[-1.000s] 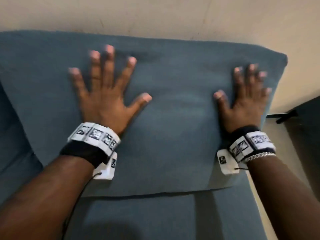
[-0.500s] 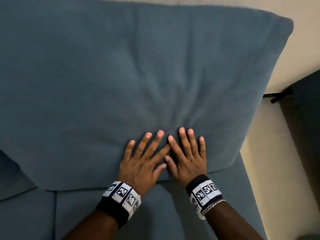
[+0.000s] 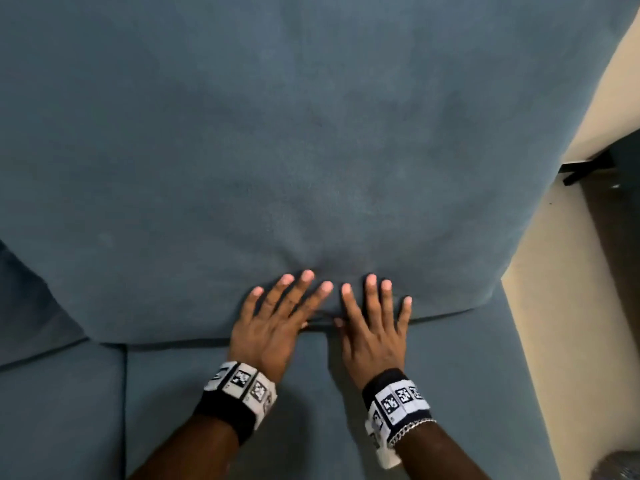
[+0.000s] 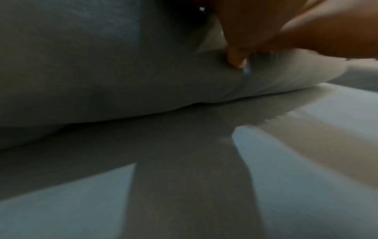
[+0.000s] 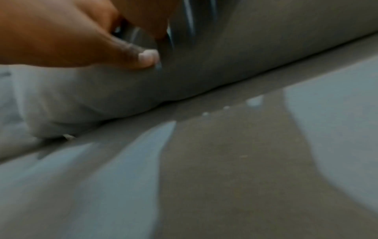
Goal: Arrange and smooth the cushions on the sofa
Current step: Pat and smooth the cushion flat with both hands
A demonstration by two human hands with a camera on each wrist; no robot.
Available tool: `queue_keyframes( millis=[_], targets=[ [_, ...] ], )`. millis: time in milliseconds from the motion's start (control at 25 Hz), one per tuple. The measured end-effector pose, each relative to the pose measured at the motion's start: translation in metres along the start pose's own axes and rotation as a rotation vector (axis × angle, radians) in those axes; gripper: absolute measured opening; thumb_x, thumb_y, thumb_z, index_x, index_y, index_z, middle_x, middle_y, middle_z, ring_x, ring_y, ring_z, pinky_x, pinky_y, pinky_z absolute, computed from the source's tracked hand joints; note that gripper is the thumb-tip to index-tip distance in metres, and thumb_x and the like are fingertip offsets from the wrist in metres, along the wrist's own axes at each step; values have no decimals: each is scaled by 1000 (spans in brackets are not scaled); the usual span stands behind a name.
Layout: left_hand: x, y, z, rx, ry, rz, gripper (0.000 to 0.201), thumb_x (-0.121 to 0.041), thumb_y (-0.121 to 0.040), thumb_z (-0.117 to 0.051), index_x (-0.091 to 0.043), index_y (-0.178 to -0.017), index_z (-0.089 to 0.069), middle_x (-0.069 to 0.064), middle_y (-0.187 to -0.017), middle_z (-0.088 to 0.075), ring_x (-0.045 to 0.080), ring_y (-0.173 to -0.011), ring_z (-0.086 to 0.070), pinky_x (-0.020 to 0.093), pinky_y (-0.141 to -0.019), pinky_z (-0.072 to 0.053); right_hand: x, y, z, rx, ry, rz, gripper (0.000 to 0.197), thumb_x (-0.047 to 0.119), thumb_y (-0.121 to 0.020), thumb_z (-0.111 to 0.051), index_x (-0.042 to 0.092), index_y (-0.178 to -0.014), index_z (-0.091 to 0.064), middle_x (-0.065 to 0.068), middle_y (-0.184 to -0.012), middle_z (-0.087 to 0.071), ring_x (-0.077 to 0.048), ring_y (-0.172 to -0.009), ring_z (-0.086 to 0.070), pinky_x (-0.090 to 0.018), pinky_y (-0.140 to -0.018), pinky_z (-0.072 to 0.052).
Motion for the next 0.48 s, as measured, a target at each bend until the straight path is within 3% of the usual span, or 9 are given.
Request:
queue_keyframes(
  millis=[120,240,360,440,480],
  targets=[
    [77,8,8,2,34,184,93,-69,-84,-45,-45,-163,-2,-7,-173,12,17,-159,12,47,-125,9,-60,-6,7,6,17,-240,77,49,-98,-47,42,-162,-5,5,-173,6,-21,-160,2,-74,-116,-15],
    [129,31,22,0,68,368,101,-70,-82,-55,-41,-164,-3,0,-172,17,23,-158,15,52,-125,11,-90,0,28,-66,-152,-521,73,39,-103,-49,35,-163,-9,-4,-173,5,-28,-160,-1,-65,-118,-22],
    [156,51,33,94,110,545,127,-45,-71,-87,-41,-163,1,2,-171,20,26,-158,16,63,-123,0,-113,8,33,-170,-417,-767,73,25,-99,-48,15,-163,-14,-18,-171,-5,-36,-158,-8,-39,-129,-9],
    [180,62,52,145,136,704,137,-26,-67,-93,-41,-163,4,5,-171,21,32,-159,10,70,-121,-14,-114,1,49,-161,-495,-826,77,21,-93,-49,9,-162,-16,-23,-168,-11,-36,-157,-10,-16,-124,2],
    [190,66,62,149,180,776,137,-17,-70,-93,-41,-163,5,6,-171,21,35,-159,5,71,-119,-20,-107,-4,57,-164,-491,-790,76,18,-94,-53,9,-161,-19,-23,-168,-12,-35,-157,-11,-10,-121,2]
  ],
)
Point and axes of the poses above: each hand's wrist, its own y-axis away from the middle knuckle, its own z-axis out of the back of the hand, x = y × z, the point moved 6 cm from there along -y, towards the middle knuckle
